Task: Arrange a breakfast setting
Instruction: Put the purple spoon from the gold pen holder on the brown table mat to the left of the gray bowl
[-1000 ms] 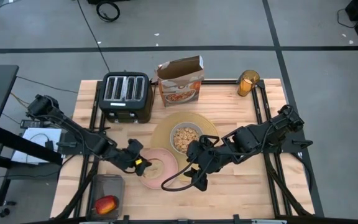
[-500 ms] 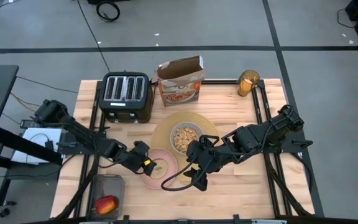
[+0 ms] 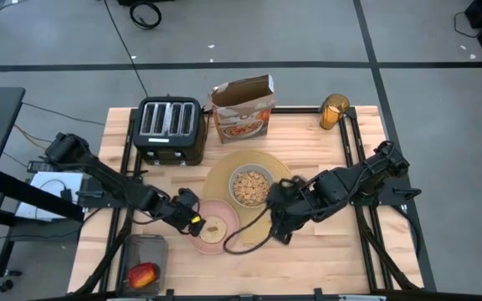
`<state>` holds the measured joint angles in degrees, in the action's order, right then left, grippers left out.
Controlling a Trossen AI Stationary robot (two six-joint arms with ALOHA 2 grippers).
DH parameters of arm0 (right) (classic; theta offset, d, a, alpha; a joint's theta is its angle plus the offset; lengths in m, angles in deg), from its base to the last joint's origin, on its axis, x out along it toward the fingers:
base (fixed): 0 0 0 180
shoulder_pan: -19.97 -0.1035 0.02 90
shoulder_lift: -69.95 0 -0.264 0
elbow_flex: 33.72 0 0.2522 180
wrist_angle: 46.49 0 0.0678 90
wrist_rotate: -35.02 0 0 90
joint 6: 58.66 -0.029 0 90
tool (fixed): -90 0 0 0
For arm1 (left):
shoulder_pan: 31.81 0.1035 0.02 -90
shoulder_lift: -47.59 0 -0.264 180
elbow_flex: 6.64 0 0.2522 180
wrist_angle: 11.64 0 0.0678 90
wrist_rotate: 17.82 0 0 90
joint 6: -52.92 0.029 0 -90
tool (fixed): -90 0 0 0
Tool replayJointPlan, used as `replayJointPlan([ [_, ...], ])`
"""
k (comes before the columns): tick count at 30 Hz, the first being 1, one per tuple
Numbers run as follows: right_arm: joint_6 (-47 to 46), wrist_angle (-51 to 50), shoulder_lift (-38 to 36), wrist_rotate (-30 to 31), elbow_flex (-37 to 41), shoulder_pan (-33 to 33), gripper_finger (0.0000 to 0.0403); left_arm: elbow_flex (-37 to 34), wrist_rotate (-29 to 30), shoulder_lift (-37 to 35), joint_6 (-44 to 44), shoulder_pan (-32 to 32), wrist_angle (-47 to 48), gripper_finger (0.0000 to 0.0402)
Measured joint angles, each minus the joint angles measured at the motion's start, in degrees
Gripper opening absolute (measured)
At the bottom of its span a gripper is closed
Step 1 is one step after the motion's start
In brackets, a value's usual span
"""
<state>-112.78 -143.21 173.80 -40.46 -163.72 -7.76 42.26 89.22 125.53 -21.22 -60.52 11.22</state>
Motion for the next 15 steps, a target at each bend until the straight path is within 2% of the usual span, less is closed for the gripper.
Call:
replayJointPlan([
  [2,-3.6,-7.0,-0.1,0.3,0.5,0.1,0.0266,0.0,-0.1,-2.3,1.4,0.0,1.0,0.0204],
  [5,-5.9,-4.9,-3.1,0.3,5.4,-0.3,0.0265,0.0,0.2,-7.1,3.8,0.0,0.9,0.0212],
  [7,-10.9,-5.7,-5.7,0.0,9.2,-0.4,0.0262,0.0,1.6,-10.3,4.9,-0.1,0.4,0.0211],
  [12,-30.5,-7.0,-12.7,-2.4,24.5,1.7,0.0250,0.1,8.8,-17.1,10.4,-1.4,-2.0,0.0204],
  [15,-34.6,-7.3,-15.4,-5.8,32.9,3.3,0.0240,0.0,10.1,-19.3,15.2,-1.3,-5.7,0.0204],
])
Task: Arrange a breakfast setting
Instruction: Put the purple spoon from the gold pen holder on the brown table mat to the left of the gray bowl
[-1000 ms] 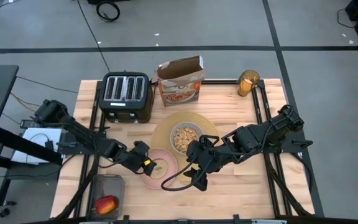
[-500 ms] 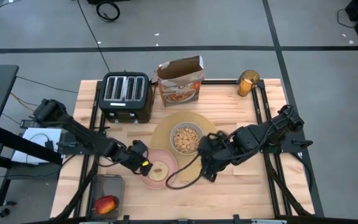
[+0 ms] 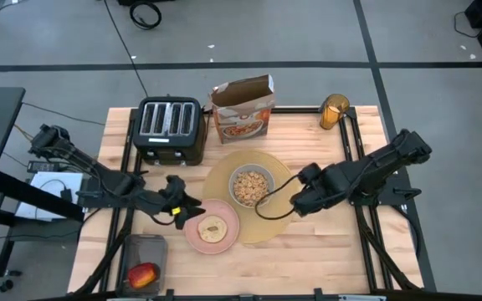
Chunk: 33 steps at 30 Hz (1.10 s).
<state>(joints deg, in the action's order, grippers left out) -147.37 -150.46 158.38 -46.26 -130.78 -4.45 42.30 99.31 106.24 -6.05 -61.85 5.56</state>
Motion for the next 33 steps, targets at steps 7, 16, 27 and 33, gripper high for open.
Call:
replayJointPlan([
  [7,-0.8,0.4,-2.1,-6.2,9.2,3.3,0.0230,0.0,0.2,-0.4,7.6,0.0,-6.2,0.0204],
  [16,6.2,0.2,-2.4,-6.6,17.0,7.9,0.0229,0.0,0.2,-0.3,7.8,1.3,-6.1,0.0204],
  [27,6.3,0.2,-2.3,-4.5,20.2,8.7,0.0198,0.0,0.2,-0.3,7.7,1.3,-6.1,0.0204],
  [33,5.1,0.2,-2.3,-3.4,20.2,7.7,0.0115,0.0,0.2,-0.3,7.5,1.3,-6.1,0.0204],
])
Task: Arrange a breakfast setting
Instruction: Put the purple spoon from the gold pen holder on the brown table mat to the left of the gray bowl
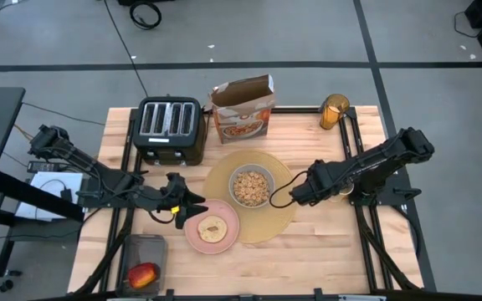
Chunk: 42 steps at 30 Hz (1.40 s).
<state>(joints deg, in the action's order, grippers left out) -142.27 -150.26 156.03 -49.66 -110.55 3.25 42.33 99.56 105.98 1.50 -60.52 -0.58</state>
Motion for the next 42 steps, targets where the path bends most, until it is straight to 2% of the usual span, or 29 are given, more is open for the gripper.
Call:
replayJointPlan([
  [5,-0.4,-1.4,0.0,0.0,0.0,-1.5,0.0056,0.0,0.0,0.0,0.0,0.0,0.0,0.0204],
  [9,-1.0,-2.0,-0.1,0.0,-0.1,-2.3,0.0033,0.0,0.0,0.0,0.0,0.0,0.0,0.0204],
  [31,-2.8,-0.8,-5.6,-0.2,-1.2,-2.3,0.0022,0.0,0.0,0.1,-0.1,0.0,0.0,0.0204],
  [42,3.8,2.3,-8.1,1.3,-4.4,1.4,0.0011,0.0,0.0,0.1,-0.2,0.0,0.0,0.0204],
])
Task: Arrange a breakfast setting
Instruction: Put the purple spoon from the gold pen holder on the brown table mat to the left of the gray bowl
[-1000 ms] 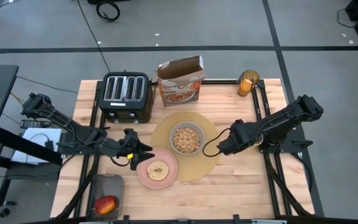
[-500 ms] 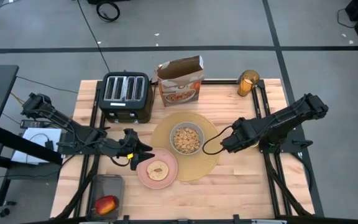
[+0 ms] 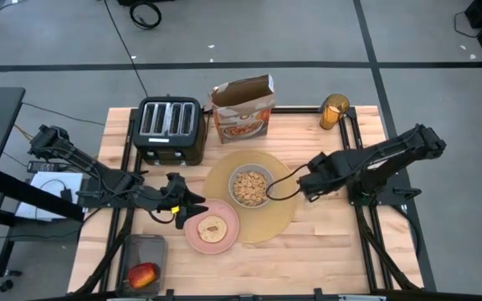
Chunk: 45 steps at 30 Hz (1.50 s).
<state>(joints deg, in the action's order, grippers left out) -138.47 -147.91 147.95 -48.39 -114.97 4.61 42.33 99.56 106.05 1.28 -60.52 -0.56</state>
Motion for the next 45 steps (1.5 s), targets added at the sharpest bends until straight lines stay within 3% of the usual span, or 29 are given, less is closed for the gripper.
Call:
replayJointPlan([
  [11,7.0,-1.8,-4.3,-0.3,-1.8,2.8,0.0010,0.0,0.0,0.0,0.3,-0.5,-0.1,0.0204],
  [16,13.7,-2.0,-5.3,3.8,-3.8,5.2,0.0010,0.0,0.0,0.0,0.4,-0.3,-0.1,0.0204],
  [22,30.8,-2.2,-5.3,6.2,-3.8,9.9,0.0010,0.0,0.0,0.1,-0.2,-0.3,-0.1,0.0204],
  [29,57.7,-2.5,-5.3,9.9,-4.5,14.5,0.0010,0.0,0.0,0.1,-0.4,-1.8,-0.2,0.0204],
  [34,71.7,-2.3,-5.3,8.7,-11.4,16.9,0.0010,-0.1,2.0,1.4,-1.0,-1.9,-5.6,0.0204],
  [39,79.8,-2.4,-5.3,2.8,-19.7,17.3,0.0010,1.0,3.6,5.8,1.7,1.9,-19.6,0.0204],
  [45,87.6,-2.4,-5.4,1.7,-31.1,16.9,0.0010,12.7,3.3,16.1,8.9,8.7,-20.5,0.0204],
])
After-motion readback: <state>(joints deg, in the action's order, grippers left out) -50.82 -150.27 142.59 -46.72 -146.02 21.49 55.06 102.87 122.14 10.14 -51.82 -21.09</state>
